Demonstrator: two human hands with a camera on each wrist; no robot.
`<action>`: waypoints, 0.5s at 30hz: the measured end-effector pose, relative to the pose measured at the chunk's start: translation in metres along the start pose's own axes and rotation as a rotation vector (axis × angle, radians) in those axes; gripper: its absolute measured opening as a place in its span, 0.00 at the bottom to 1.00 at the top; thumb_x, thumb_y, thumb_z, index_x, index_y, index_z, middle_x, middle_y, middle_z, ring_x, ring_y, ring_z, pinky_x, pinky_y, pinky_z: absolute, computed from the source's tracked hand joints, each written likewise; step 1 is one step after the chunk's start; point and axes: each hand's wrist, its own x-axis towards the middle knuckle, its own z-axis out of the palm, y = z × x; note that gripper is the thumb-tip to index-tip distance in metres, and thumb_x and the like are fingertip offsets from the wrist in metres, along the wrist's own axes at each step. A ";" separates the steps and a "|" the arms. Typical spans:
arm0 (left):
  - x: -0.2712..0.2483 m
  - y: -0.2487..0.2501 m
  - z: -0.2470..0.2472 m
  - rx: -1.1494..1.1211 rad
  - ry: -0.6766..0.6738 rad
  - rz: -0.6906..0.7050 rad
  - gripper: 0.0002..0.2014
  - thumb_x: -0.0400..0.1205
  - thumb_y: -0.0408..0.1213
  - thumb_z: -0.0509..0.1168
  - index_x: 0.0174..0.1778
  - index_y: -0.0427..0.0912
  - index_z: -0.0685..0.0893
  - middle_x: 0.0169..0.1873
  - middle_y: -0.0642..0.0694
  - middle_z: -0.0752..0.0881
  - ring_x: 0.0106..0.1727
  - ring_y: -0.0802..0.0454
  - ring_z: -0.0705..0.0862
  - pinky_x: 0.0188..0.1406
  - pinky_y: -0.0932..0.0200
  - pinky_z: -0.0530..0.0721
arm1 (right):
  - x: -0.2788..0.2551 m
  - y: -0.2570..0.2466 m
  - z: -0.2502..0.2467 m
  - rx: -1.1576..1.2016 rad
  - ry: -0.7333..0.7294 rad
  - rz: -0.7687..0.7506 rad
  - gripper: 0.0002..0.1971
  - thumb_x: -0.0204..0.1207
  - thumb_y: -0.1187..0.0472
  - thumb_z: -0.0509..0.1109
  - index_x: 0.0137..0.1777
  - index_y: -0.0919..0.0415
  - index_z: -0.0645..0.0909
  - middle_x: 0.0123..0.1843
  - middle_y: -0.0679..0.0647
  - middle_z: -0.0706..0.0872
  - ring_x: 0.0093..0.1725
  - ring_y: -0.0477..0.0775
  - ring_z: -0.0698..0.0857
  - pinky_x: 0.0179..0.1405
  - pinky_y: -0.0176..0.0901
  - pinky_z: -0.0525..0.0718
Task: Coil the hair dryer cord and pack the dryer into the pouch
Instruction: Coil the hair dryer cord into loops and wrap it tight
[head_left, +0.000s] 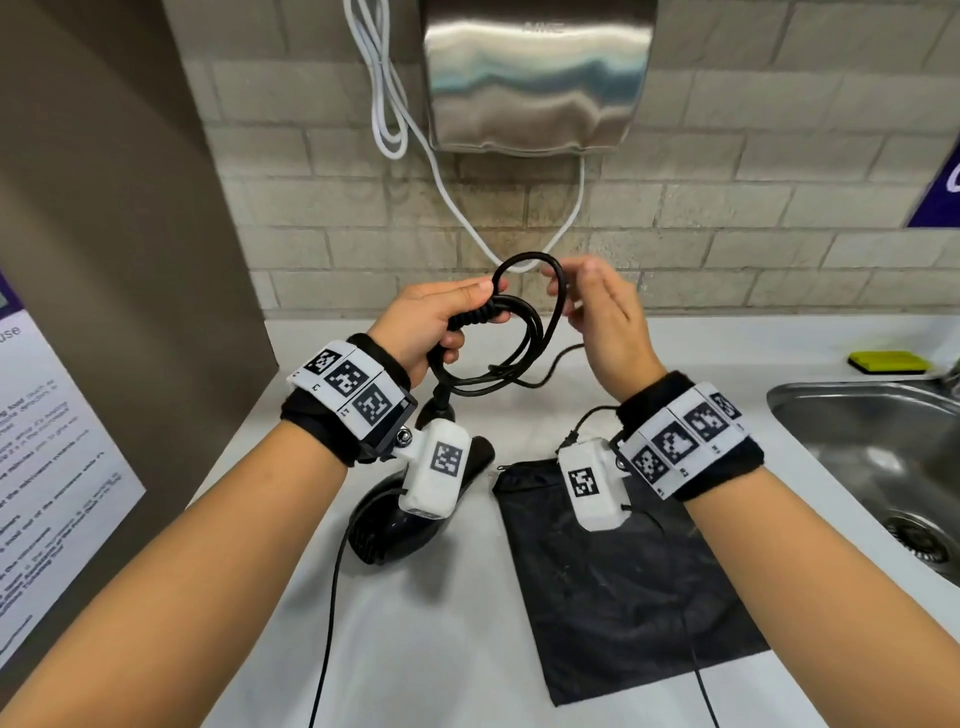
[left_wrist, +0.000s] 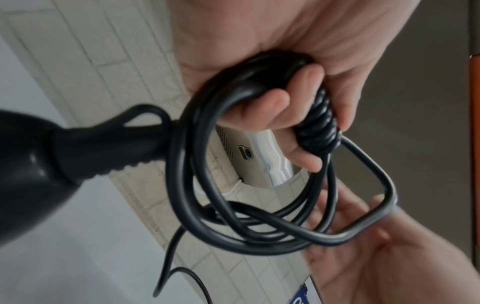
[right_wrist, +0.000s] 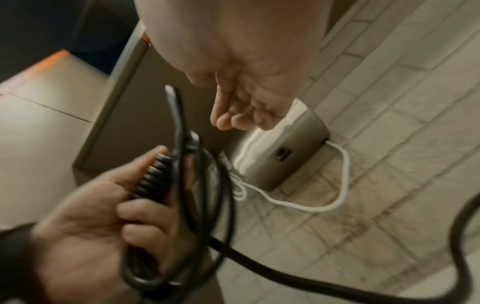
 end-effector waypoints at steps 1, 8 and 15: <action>0.001 0.000 0.000 0.007 0.011 0.005 0.08 0.83 0.39 0.61 0.46 0.46 0.86 0.29 0.51 0.90 0.14 0.62 0.61 0.17 0.69 0.60 | 0.001 -0.007 0.004 0.003 -0.010 -0.023 0.16 0.79 0.56 0.51 0.49 0.63 0.79 0.36 0.45 0.78 0.31 0.32 0.76 0.32 0.23 0.71; 0.003 0.001 -0.005 0.019 0.056 0.027 0.08 0.83 0.41 0.61 0.45 0.48 0.86 0.27 0.52 0.89 0.15 0.63 0.60 0.17 0.69 0.60 | -0.005 -0.004 0.017 -0.079 -0.176 -0.020 0.08 0.74 0.60 0.64 0.34 0.52 0.71 0.31 0.53 0.74 0.31 0.43 0.70 0.35 0.34 0.70; 0.001 0.000 -0.006 -0.011 0.013 0.004 0.09 0.83 0.42 0.60 0.45 0.48 0.86 0.30 0.52 0.89 0.15 0.63 0.61 0.17 0.70 0.61 | -0.012 0.007 0.018 -0.278 -0.043 -0.160 0.11 0.72 0.67 0.69 0.39 0.52 0.72 0.34 0.41 0.73 0.33 0.34 0.75 0.36 0.24 0.71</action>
